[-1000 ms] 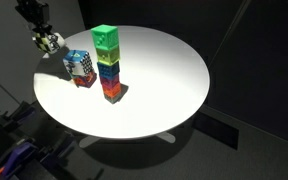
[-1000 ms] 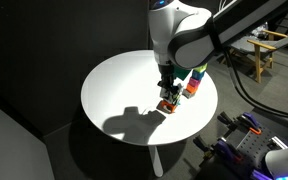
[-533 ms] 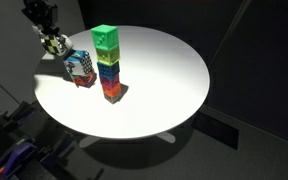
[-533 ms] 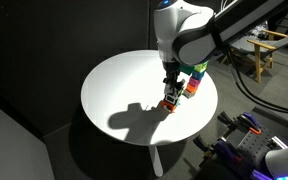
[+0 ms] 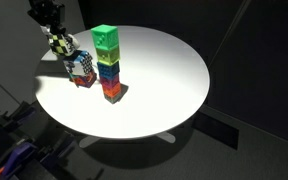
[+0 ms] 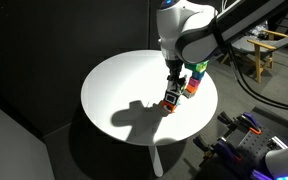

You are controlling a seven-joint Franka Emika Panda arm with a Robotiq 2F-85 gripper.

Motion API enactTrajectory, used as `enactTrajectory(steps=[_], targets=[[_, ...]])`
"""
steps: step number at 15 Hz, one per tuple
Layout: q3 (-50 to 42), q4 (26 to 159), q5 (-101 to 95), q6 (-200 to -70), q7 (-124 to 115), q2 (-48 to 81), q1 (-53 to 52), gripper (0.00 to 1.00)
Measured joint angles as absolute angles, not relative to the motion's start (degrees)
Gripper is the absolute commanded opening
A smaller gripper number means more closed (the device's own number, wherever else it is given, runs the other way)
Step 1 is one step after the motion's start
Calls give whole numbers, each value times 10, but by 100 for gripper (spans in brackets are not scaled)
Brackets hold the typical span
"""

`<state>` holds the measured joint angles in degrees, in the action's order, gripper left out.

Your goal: Put the plushy cube on the eft on top of the other plushy cubes on the right

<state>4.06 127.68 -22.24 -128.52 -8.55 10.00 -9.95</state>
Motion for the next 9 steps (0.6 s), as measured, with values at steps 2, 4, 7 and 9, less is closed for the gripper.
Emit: enactTrajectory(steps=[2,4,7,9], targets=[[40,1277,-234,-1288,-78,100,-97,7],[39,1277,-244,-1292,-69,100,-95,7],[39,1279,-253,-1304,-52,101,-89,7],[38,1281,-253,-1317,-38,103,-86,6]])
